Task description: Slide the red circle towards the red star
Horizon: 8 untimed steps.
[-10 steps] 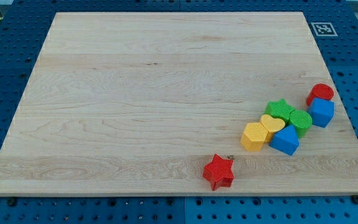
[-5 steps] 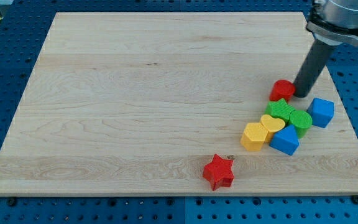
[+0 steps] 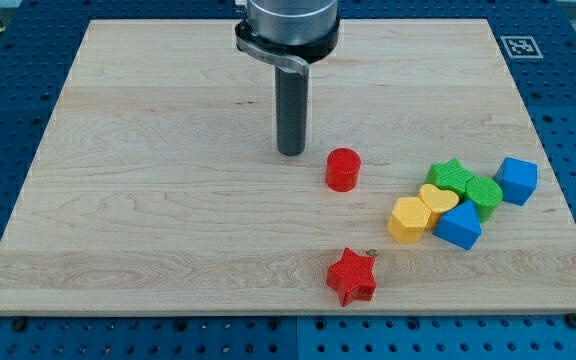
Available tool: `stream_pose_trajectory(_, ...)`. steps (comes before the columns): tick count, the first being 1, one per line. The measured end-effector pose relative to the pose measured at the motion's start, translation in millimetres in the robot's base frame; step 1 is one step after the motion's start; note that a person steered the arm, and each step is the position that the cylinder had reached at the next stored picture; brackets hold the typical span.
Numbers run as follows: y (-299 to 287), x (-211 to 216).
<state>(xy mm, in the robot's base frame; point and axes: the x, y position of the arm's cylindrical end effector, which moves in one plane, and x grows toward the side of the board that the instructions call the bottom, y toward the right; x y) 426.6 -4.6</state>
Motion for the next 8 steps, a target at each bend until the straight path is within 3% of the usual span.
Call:
stream_pose_trajectory(1,12.0,-45.4)
stream_pose_trajectory(3,56.7,2.4)
stream_pose_trajectory(6,57.2,66.2)
stream_pose_trajectory(8,60.5,79.7)
